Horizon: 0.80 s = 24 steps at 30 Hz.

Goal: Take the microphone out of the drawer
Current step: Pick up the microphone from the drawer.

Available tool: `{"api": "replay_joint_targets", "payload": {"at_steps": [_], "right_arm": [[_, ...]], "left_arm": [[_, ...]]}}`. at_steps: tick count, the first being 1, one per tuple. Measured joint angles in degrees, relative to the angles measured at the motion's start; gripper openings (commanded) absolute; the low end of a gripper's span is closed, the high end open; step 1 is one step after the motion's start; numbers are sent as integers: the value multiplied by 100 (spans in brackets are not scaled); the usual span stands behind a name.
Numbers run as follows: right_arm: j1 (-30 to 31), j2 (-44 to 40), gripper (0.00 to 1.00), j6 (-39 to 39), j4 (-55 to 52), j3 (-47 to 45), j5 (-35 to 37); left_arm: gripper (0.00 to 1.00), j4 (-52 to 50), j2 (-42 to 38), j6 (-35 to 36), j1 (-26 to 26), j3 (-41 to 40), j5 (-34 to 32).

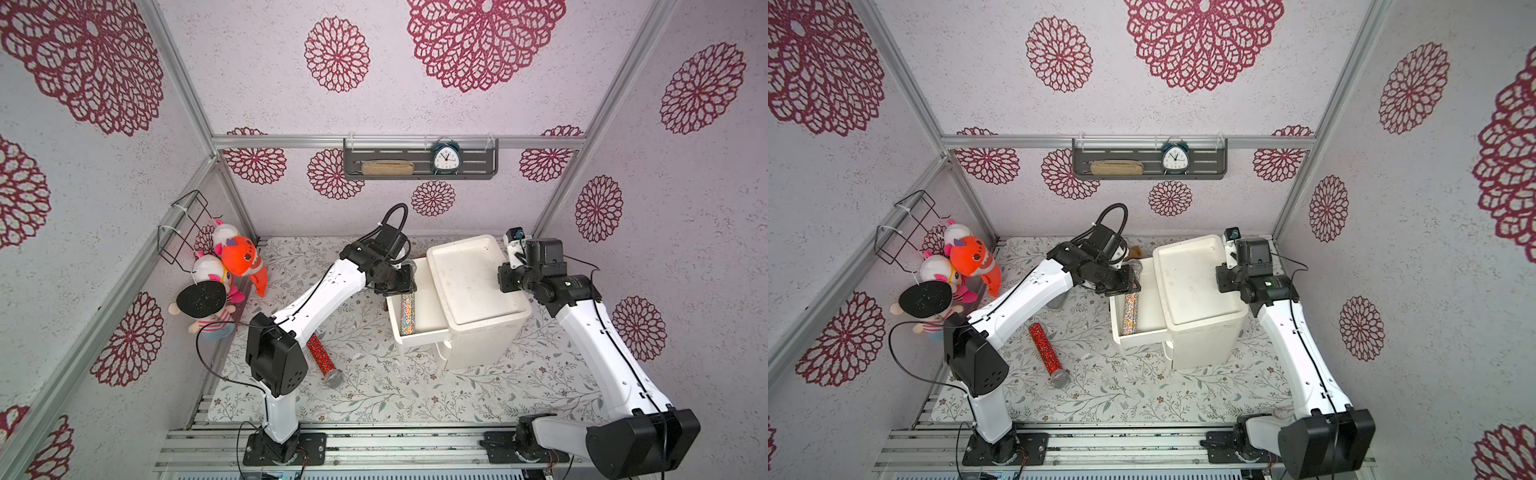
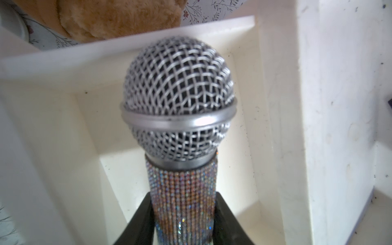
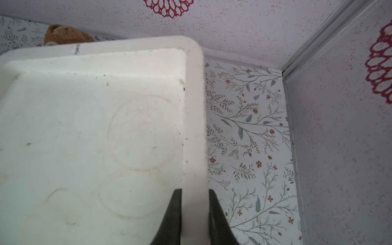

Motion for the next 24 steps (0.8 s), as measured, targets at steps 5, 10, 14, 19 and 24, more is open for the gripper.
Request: {"api": "replay_joint_targets", "payload": {"at_steps": [5, 10, 14, 19, 24], "right_arm": [[0, -50, 0, -13, 57, -68, 17], [0, -87, 0, -15, 74, -90, 17], [0, -87, 0, -15, 79, -92, 17], [0, -87, 0, -15, 79, -92, 17], [2, -87, 0, -15, 79, -92, 17]], "left_arm": [[0, 433, -212, -39, 46, -256, 111], [0, 909, -389, -81, 105, -369, 195], [0, 1259, -535, -98, 107, -459, 289], [0, 1637, -748, -103, 107, -645, 417], [0, 1982, -988, -98, 116, -765, 487]]}}
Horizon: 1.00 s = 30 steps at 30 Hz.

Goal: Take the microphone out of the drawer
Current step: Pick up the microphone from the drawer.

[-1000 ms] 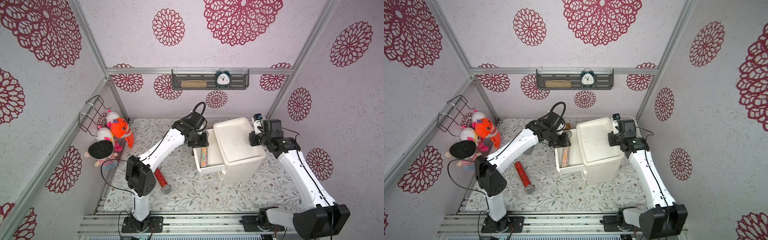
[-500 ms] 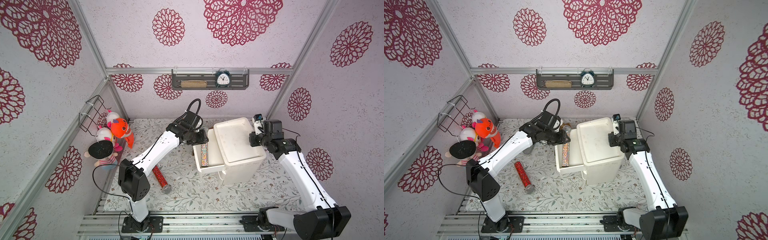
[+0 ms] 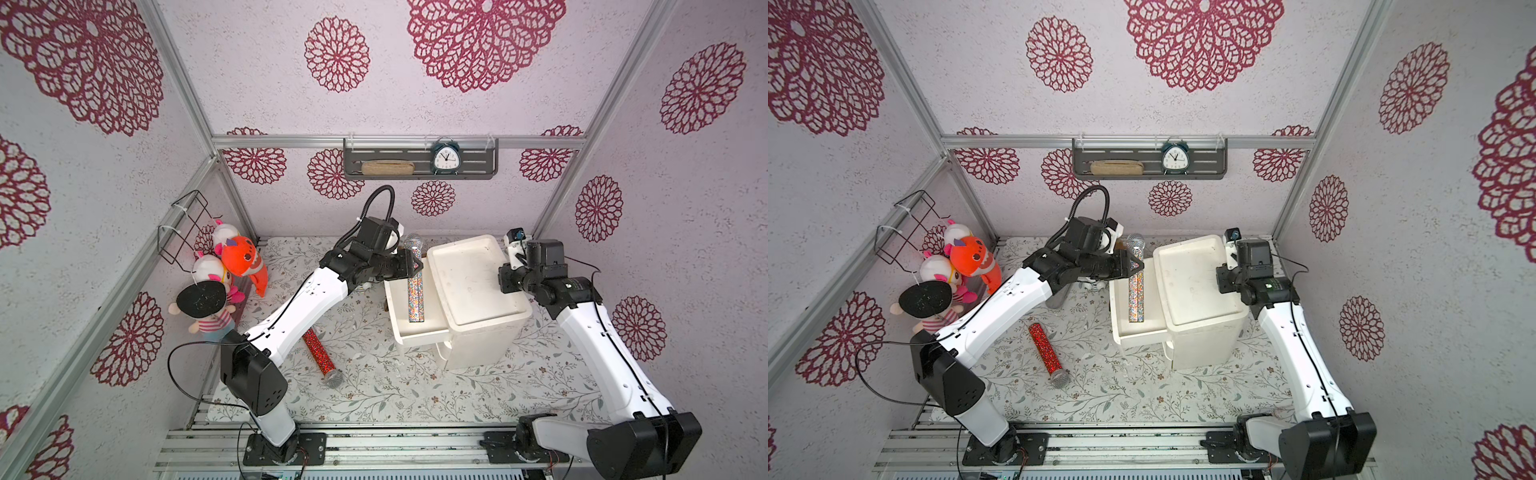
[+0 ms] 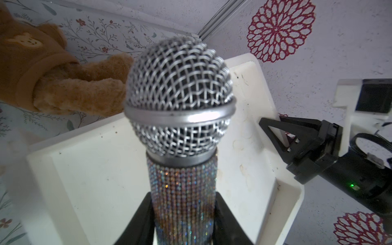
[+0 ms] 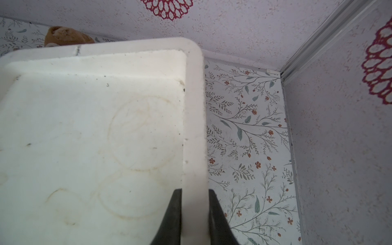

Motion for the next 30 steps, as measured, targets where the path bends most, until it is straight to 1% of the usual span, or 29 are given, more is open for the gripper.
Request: {"api": "replay_joint_targets", "payload": {"at_steps": [9, 13, 23, 27, 30], "right_arm": [[9, 0, 0, -7, 2, 0, 2], [17, 0, 0, -15, 9, 0, 4], [48, 0, 0, -35, 31, 0, 20], [59, 0, 0, -37, 37, 0, 22], [63, 0, 0, -42, 42, 0, 24]], "left_arm": [[0, 522, -518, 39, 0, -199, 101], [0, 680, -785, 92, 17, -415, 92], [0, 719, -1506, 140, 348, -789, -44], [0, 660, -1884, 164, 459, -1115, -177], [0, 638, -2232, 223, 540, -1508, -275]]}}
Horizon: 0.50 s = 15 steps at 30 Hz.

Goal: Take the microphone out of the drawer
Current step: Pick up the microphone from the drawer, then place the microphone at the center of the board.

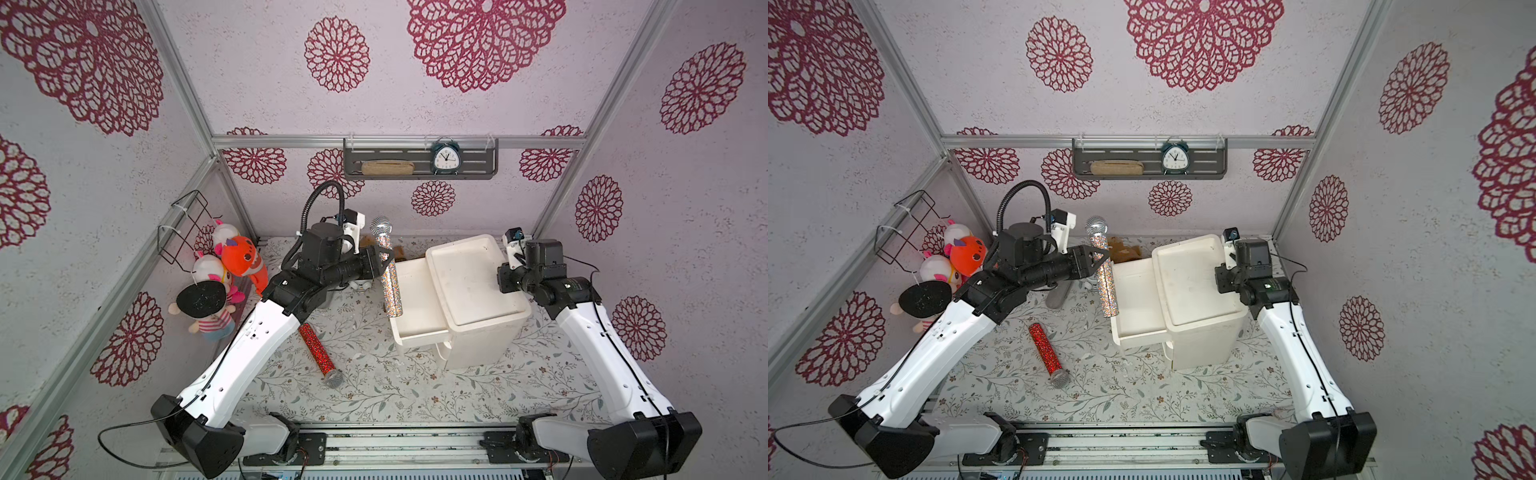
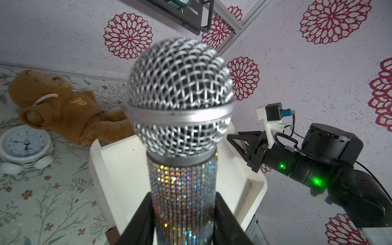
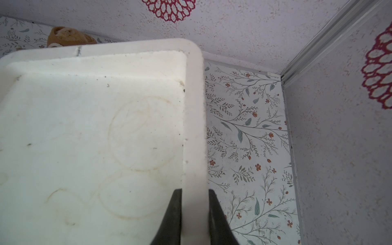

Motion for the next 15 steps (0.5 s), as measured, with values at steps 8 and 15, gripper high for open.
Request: {"api": "replay_joint_targets", "payload": {"at_steps": [8, 15], "right_arm": [[15, 0, 0, -7, 9, 0, 11], [39, 0, 0, -13, 15, 0, 42]], "left_arm": [[2, -254, -841, 63, 192, -1003, -186], [0, -616, -1458, 61, 435, -1596, -216]]}}
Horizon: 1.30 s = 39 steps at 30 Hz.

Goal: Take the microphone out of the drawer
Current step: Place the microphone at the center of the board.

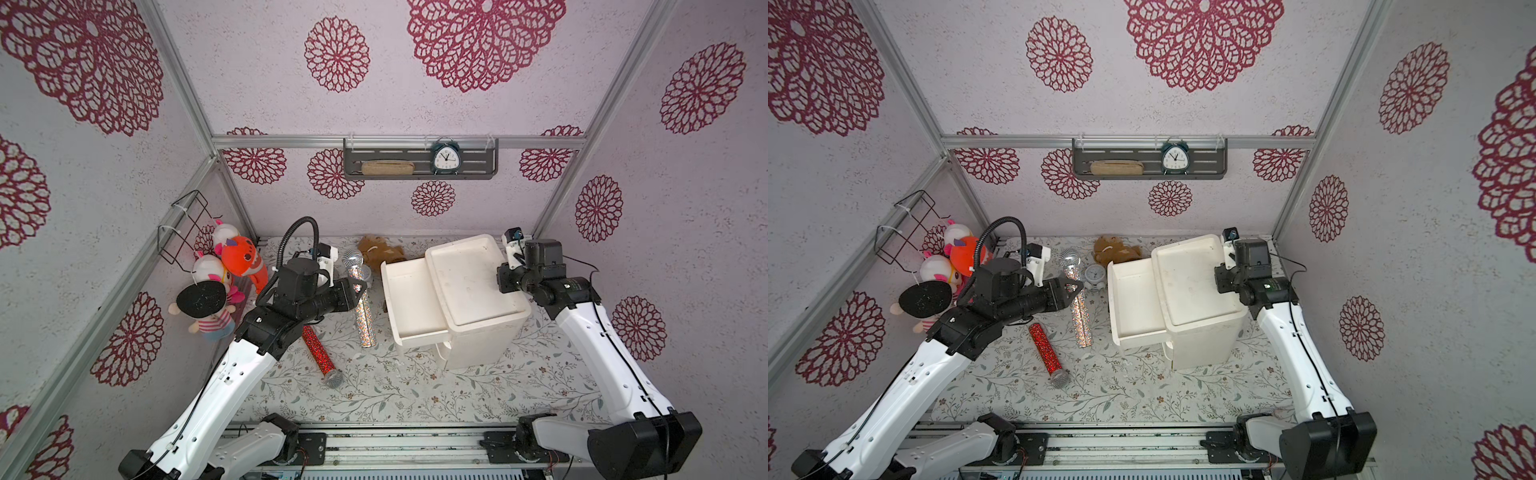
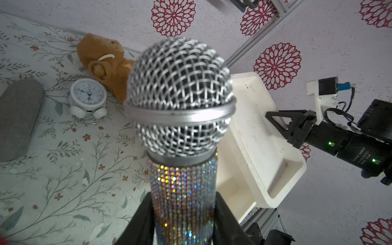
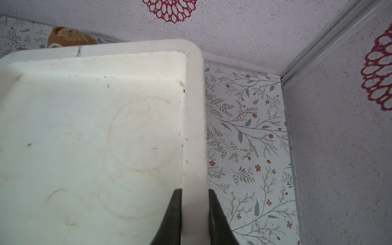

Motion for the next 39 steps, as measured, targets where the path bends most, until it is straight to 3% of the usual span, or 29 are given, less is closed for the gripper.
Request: {"api": "replay_joint_targets", "payload": {"at_steps": [11, 21, 39], "right_arm": [[24, -55, 0, -44, 101, -85, 63], [37, -57, 0, -66, 127, -94, 63], [52, -166, 0, -85, 254, -214, 83]], "left_arm": [[0, -1014, -339, -138, 96, -763, -378], [0, -2048, -765, -671, 278, -1628, -1220], [0, -2774, -437, -1834, 527, -2070, -2100]]}}
